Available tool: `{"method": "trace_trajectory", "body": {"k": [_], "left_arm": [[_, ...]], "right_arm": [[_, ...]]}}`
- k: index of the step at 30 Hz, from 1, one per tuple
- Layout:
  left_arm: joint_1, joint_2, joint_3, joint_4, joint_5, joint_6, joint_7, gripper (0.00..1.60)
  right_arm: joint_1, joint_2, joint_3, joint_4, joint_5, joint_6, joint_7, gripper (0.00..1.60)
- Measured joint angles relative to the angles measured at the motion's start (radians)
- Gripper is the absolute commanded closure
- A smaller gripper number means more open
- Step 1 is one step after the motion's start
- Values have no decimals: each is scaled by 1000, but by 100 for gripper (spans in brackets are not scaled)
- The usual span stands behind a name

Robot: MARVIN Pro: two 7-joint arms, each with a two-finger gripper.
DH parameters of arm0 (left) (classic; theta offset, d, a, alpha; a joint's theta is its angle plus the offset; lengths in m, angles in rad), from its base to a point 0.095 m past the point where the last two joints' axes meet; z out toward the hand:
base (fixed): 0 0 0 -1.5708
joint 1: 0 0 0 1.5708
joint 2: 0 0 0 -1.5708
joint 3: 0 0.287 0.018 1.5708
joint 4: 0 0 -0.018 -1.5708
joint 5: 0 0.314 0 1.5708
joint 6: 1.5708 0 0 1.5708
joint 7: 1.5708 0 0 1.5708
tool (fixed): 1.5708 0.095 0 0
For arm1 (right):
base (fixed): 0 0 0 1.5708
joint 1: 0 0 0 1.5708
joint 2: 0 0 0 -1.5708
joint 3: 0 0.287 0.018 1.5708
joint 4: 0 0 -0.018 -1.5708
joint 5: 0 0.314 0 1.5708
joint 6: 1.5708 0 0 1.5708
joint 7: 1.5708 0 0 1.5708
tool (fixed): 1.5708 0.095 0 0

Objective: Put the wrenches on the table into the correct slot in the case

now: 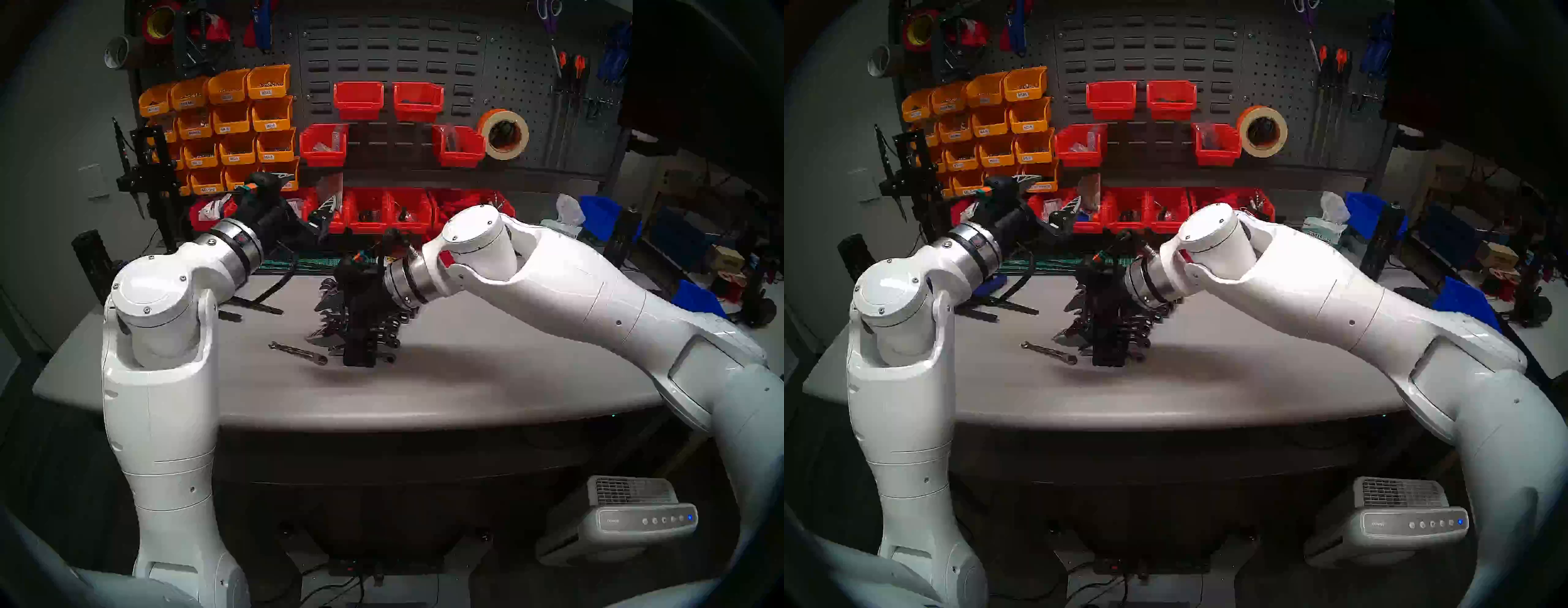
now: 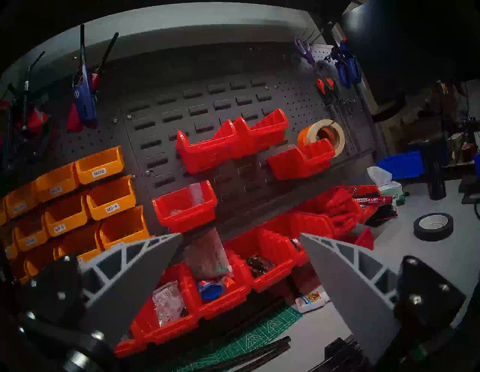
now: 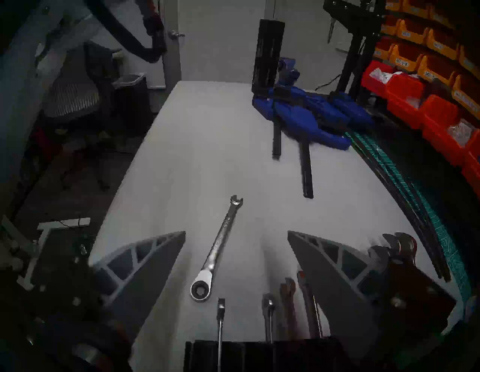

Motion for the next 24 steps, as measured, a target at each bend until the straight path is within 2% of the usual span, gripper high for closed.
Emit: {"method": "trace_trajectory", "body": {"k": [5, 6, 7, 8, 11, 19, 24], "left_arm": [[0, 8, -8, 2, 1, 0, 0, 0], [0, 9, -9, 2, 0, -1, 0, 0], [0, 11, -10, 3, 0, -1, 0, 0], [0, 12, -10, 3, -1, -1, 0, 0], [1, 16, -11, 3, -2, -2, -1, 0], [2, 22, -12, 2, -8, -4, -11, 0], [2, 26, -15, 0, -12, -4, -17, 0]], "right_arm": [[7, -34, -17, 26, -15, 34, -5, 37], [8, -41, -21, 32, -17, 43, -5, 43], [10, -48, -24, 37, -20, 50, -6, 56], [11, -52, -27, 40, -22, 55, -6, 59], [16, -70, -37, 53, -30, 78, -6, 55], [27, -104, -61, 78, -45, 116, 18, 56], [31, -122, -71, 89, -57, 126, 31, 48]]}}
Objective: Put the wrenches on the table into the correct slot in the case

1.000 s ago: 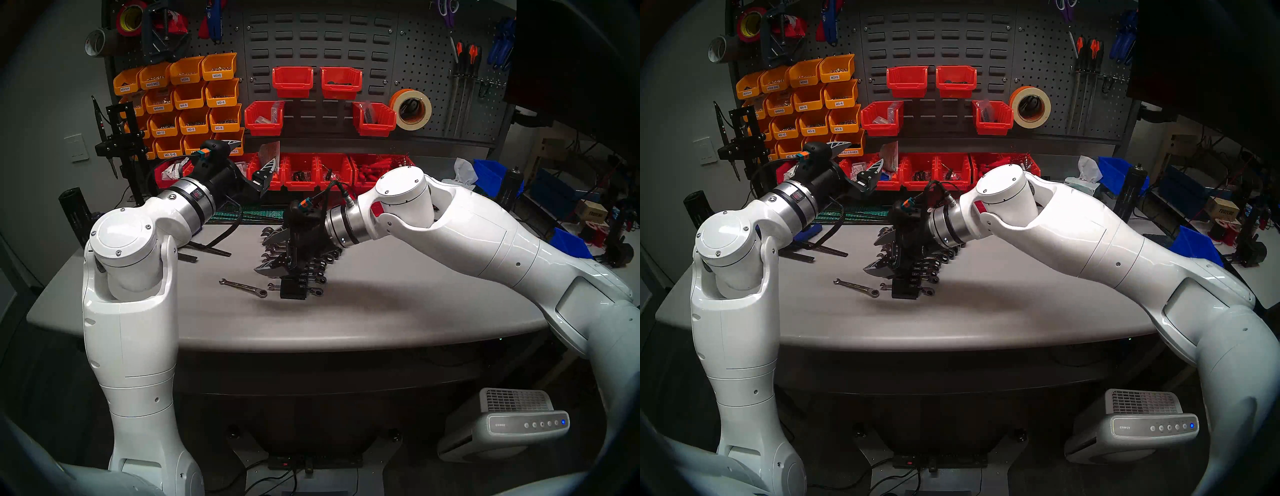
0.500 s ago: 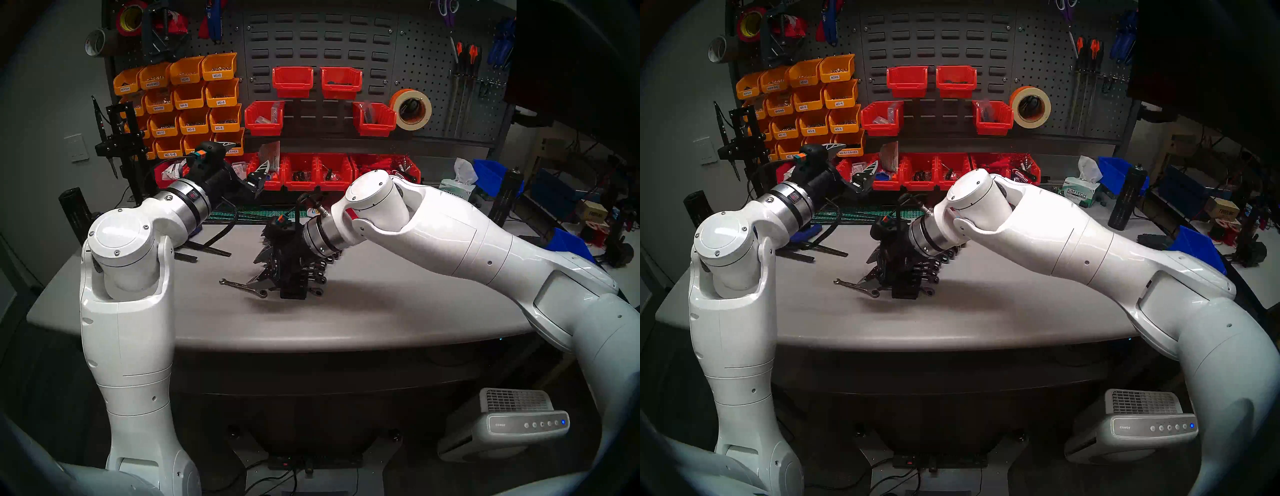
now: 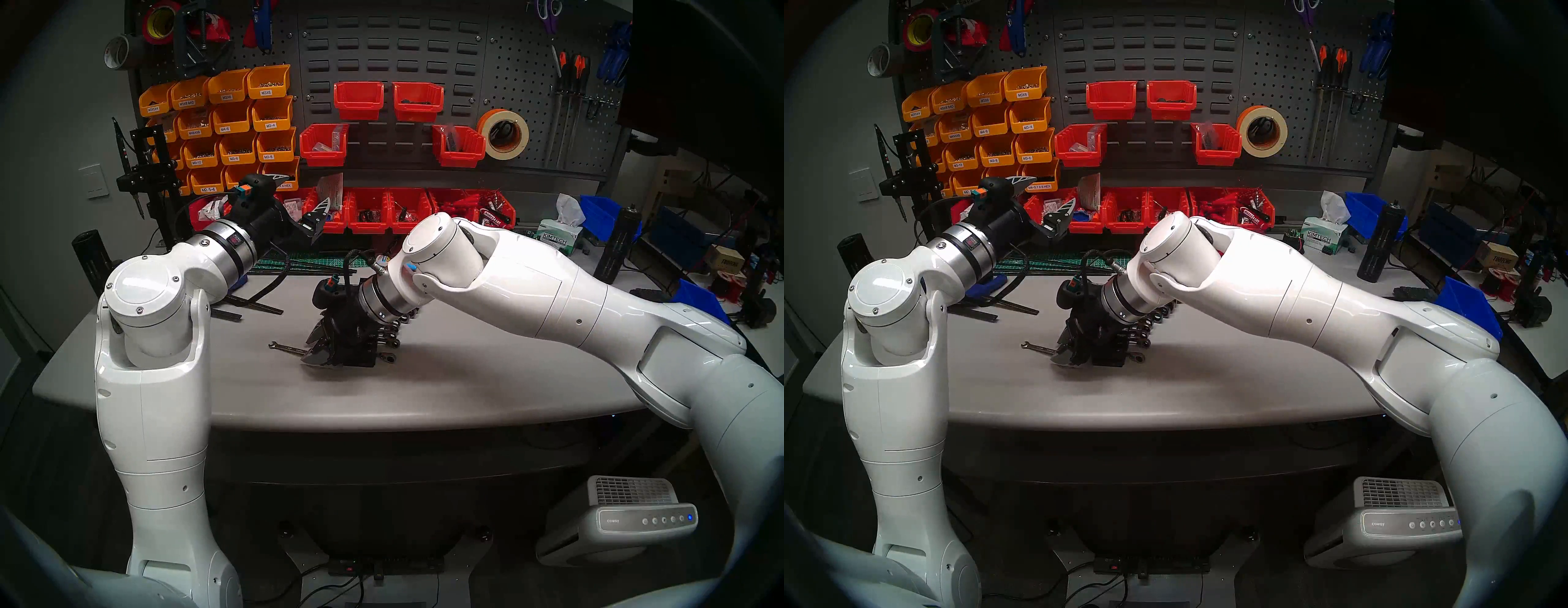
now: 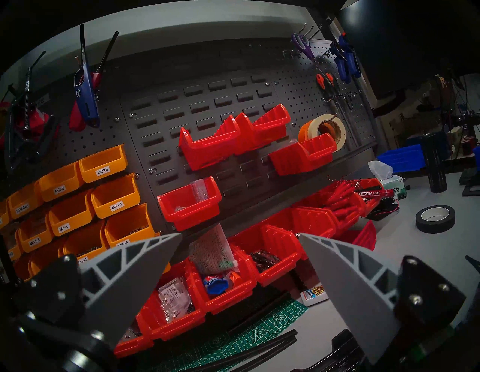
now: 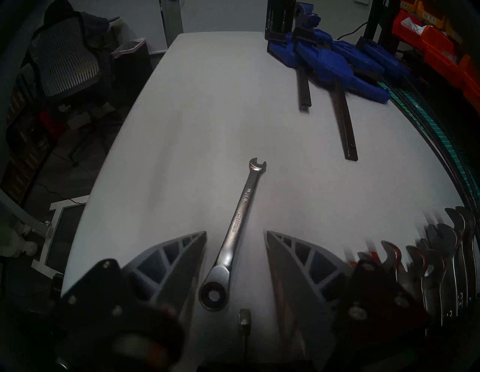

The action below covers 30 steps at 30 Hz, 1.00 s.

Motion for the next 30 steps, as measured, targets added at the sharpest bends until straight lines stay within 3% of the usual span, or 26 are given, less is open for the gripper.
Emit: {"method": "trace_trajectory", "body": {"k": [7, 14, 20, 30], "left_arm": [[1, 4, -6, -3, -4, -1, -7, 0], [2, 8, -12, -6, -7, -2, -15, 0], [3, 10, -15, -7, -10, -2, -21, 0], [5, 13, -26, -15, -19, -2, -33, 0]], "right_arm": [[11, -24, -11, 20, -21, 10, 12, 43], [30, -55, -17, 55, -38, 26, 29, 48], [44, -79, -21, 84, -49, 42, 43, 75], [77, -110, -40, 114, -66, 70, 88, 90]]}}
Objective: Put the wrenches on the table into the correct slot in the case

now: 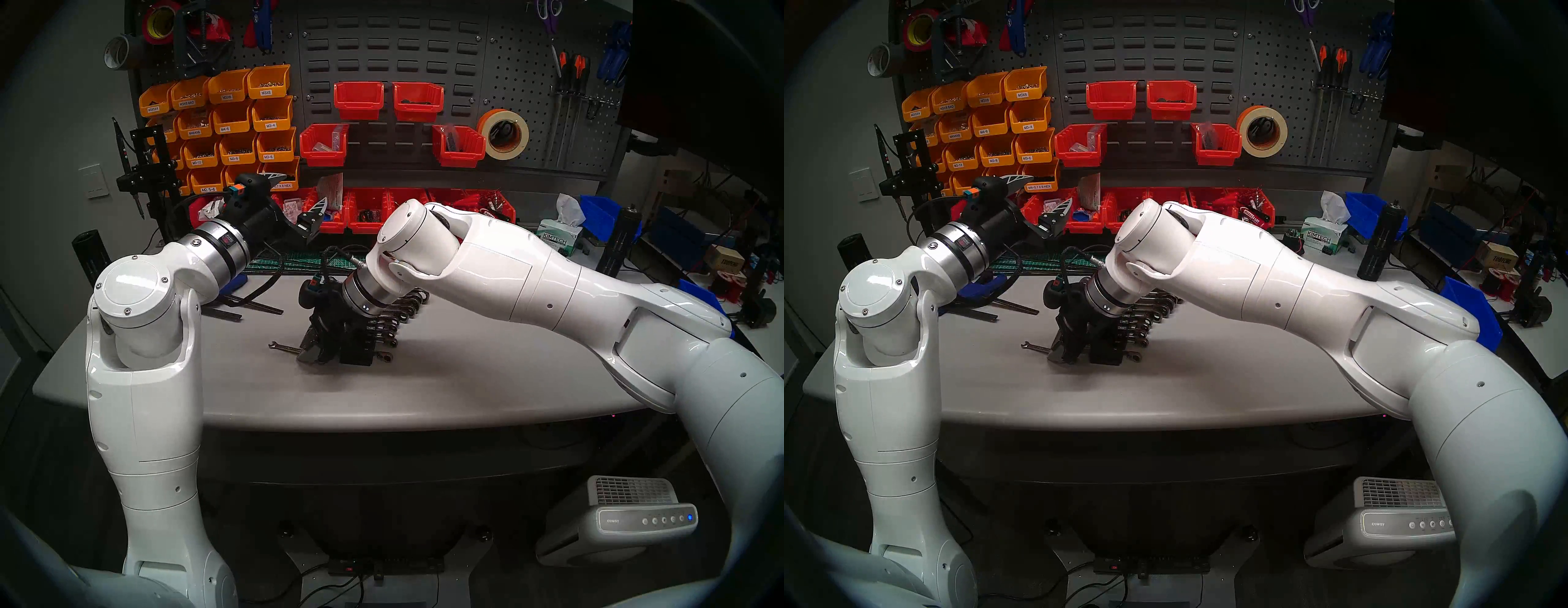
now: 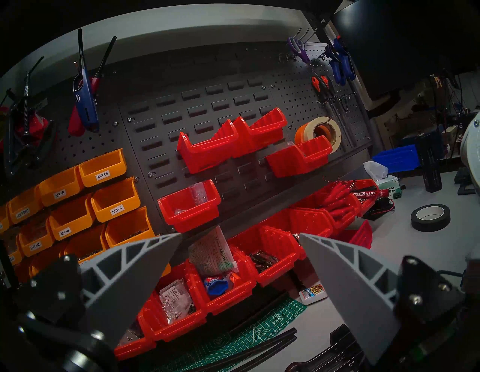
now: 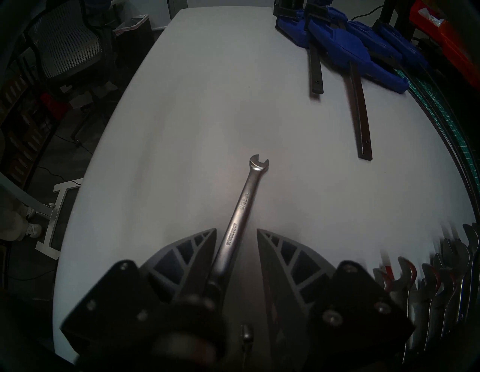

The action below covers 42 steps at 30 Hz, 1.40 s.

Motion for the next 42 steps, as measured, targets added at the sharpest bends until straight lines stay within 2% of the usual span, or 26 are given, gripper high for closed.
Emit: {"method": "trace_trajectory", "body": {"k": [8, 19, 20, 21, 31, 42], "left_arm": [[0, -1, -4, -3, -2, 1, -1, 0], [0, -2, -7, -4, -7, 1, -6, 0], [0, -2, -7, -4, -7, 1, -7, 0], [0, -2, -7, -4, -7, 1, -7, 0], [-1, -2, -9, -5, -9, 1, -9, 0], [-9, -3, -19, -5, -15, 2, -10, 0]], "right_arm": [[20, -9, -17, -15, -20, 8, 16, 118], [25, -9, -22, -36, -41, 3, 11, 138], [25, -9, -22, -37, -42, 2, 10, 154], [24, -9, -22, -38, -44, 1, 7, 160], [24, -6, -18, -51, -49, -5, -3, 160], [24, 67, 59, -148, 23, 23, -3, 160]]}}
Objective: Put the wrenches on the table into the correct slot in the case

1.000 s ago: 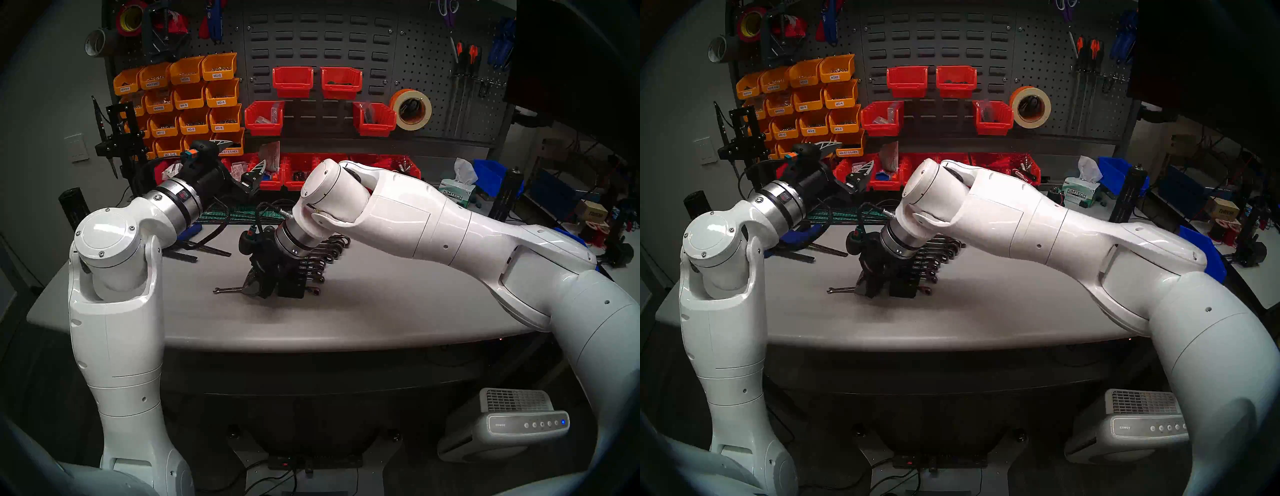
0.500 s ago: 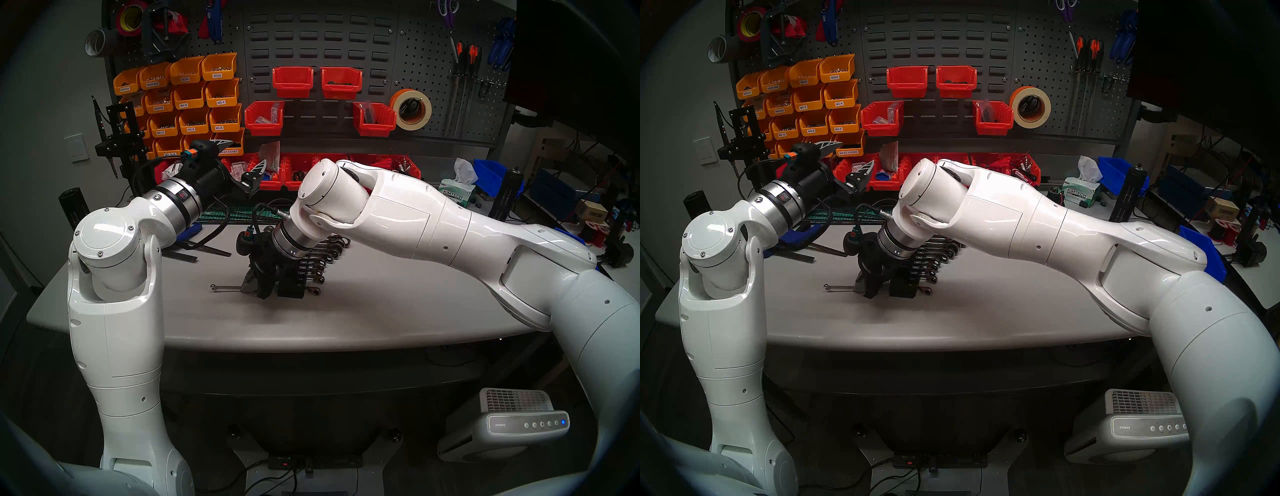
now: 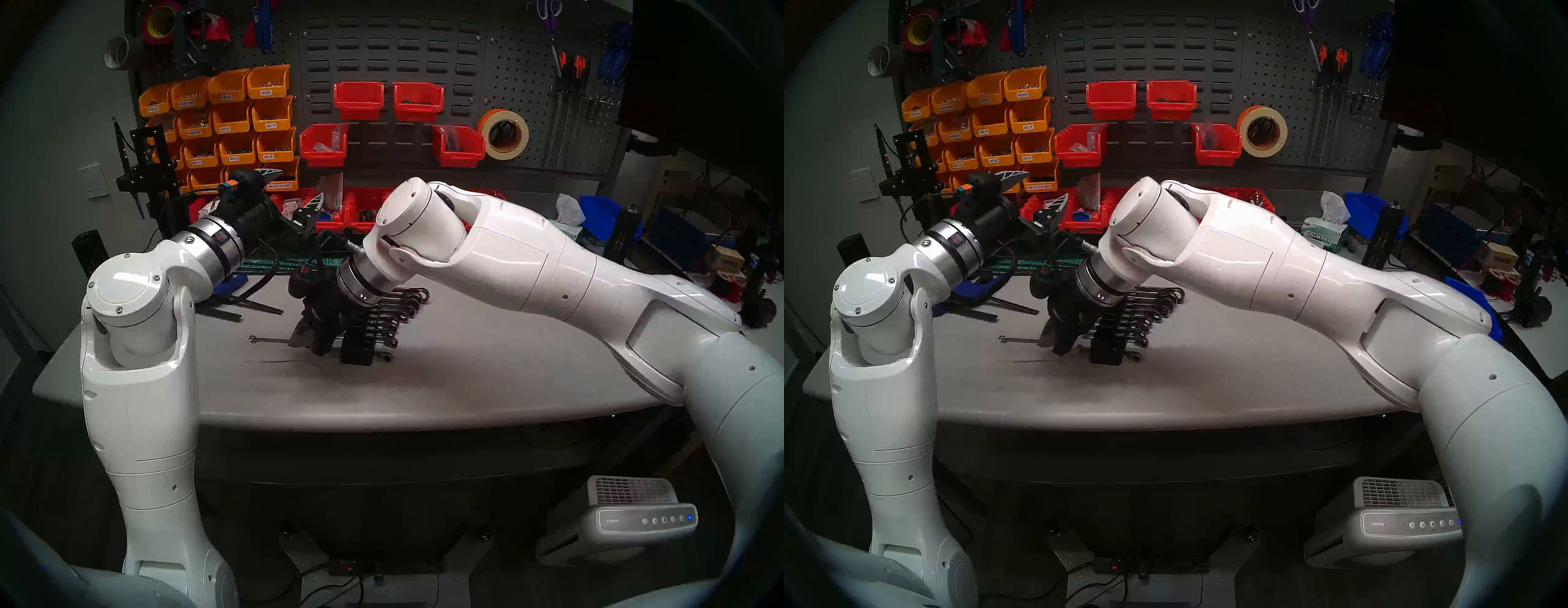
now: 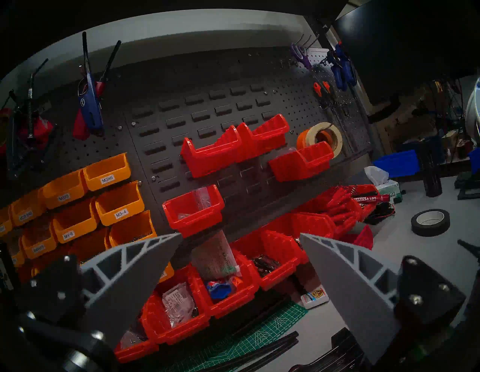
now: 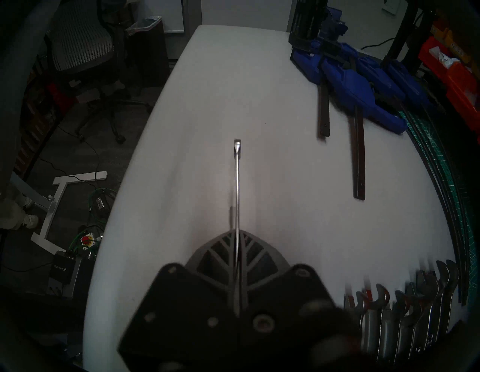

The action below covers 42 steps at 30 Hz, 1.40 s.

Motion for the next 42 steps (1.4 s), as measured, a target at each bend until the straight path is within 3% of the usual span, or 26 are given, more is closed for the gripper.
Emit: {"method": "trace_trajectory", "body": {"k": [14, 29, 34, 42], "left_arm": [[-8, -6, -4, 7, -5, 2, 1, 0], [-10, -12, 12, 20, -6, 3, 2, 0], [-10, -13, 15, 21, -6, 2, 3, 0], [-8, -13, 20, 23, -4, 1, 7, 0]], "right_arm": [[-15, 162, 86, -145, 79, 134, -42, 160], [-61, 282, 137, -198, 139, 205, -97, 160], [-63, 304, 135, -195, 144, 205, -84, 160], [-51, 321, 104, -143, 127, 140, 17, 160]]}}
